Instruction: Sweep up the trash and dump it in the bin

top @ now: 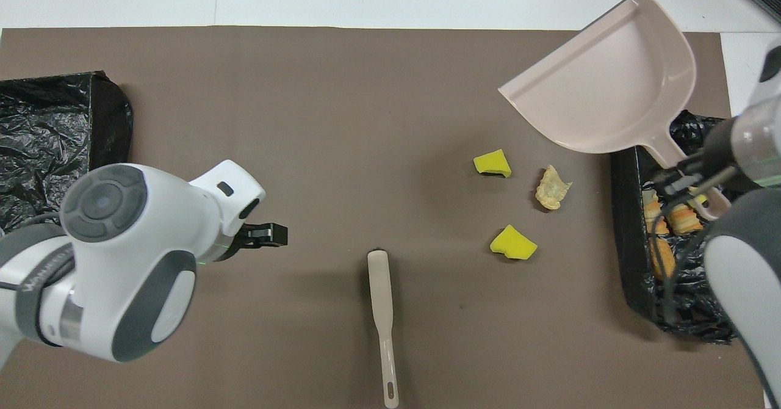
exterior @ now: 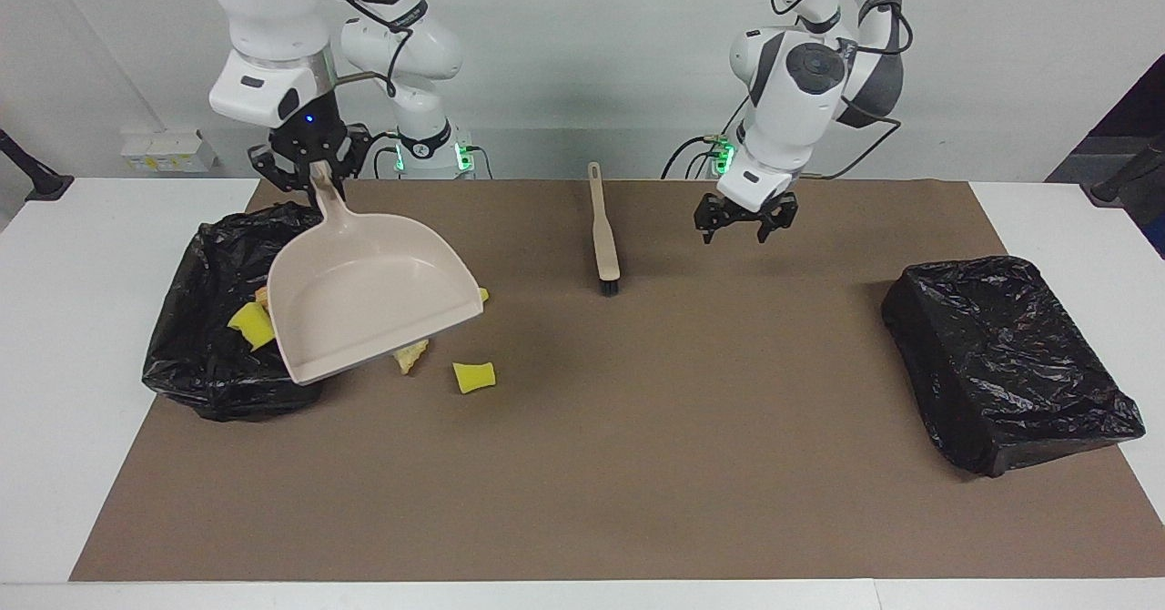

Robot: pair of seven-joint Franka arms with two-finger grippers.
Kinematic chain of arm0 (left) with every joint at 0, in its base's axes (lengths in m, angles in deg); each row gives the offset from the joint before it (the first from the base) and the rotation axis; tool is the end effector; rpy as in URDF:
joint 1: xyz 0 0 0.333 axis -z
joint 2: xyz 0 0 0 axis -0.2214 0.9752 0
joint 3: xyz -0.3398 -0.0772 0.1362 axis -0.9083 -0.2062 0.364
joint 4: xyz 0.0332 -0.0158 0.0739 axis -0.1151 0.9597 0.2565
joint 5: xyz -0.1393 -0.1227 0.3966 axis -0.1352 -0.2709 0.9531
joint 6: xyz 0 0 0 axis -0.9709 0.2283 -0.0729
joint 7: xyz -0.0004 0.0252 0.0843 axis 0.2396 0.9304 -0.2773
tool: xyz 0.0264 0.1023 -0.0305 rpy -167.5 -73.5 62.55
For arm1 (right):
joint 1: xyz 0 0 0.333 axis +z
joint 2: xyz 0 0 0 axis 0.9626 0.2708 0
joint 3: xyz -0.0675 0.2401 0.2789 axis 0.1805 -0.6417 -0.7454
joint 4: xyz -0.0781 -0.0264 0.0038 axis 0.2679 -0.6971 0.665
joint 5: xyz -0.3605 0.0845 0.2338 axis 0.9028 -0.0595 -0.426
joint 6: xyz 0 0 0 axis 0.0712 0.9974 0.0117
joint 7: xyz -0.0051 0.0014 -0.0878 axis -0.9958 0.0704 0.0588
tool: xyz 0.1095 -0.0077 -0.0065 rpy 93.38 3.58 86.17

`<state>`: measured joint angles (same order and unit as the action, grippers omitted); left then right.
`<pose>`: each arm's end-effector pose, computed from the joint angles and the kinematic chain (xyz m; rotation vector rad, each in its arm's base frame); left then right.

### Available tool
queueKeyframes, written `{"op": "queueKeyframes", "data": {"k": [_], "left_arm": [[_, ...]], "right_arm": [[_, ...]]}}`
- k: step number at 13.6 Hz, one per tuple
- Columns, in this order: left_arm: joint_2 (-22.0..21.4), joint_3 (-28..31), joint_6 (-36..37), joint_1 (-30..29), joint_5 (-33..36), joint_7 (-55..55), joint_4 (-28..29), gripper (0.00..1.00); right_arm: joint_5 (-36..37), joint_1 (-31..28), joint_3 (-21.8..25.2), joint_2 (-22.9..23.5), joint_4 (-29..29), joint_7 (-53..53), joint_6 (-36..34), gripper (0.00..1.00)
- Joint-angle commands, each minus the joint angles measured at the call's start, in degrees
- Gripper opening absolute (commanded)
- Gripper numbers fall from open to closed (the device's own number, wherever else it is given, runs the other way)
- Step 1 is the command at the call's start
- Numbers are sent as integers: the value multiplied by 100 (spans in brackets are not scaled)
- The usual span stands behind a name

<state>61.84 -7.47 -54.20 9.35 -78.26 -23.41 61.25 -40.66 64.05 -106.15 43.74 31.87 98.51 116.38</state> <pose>0.5141 -0.2031 0.5060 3.0980 -0.0537 -0.0862 0.6133 0.0894 0.6624 2.9621 0.6046 0.0508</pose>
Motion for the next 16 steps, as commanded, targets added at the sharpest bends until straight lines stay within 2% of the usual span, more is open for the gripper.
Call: {"op": "queueKeyframes", "data": {"k": [1,4,9,11,16], "left_arm": [[162,-89,630,-384,152,483,-623,100],[320,-89,1212,-561,161,590,-1257,100],[277,-80,1397,-719,161,704,-1346,100],[277,-89,1424,-763,161,722,-1346,100],[286,-89,1380,-938,161,774,-1363,100]], "right_arm": [[-28,748,16,805,-132,-1858,572,0],[-70,1348,7,1720,-579,-3111,1179,0],[-405,2411,16,2626,-765,-3964,1787,0],[-405,2702,16,2873,-765,-4386,2024,0],[-439,2782,16,3093,-695,-4528,2208,0]]}}
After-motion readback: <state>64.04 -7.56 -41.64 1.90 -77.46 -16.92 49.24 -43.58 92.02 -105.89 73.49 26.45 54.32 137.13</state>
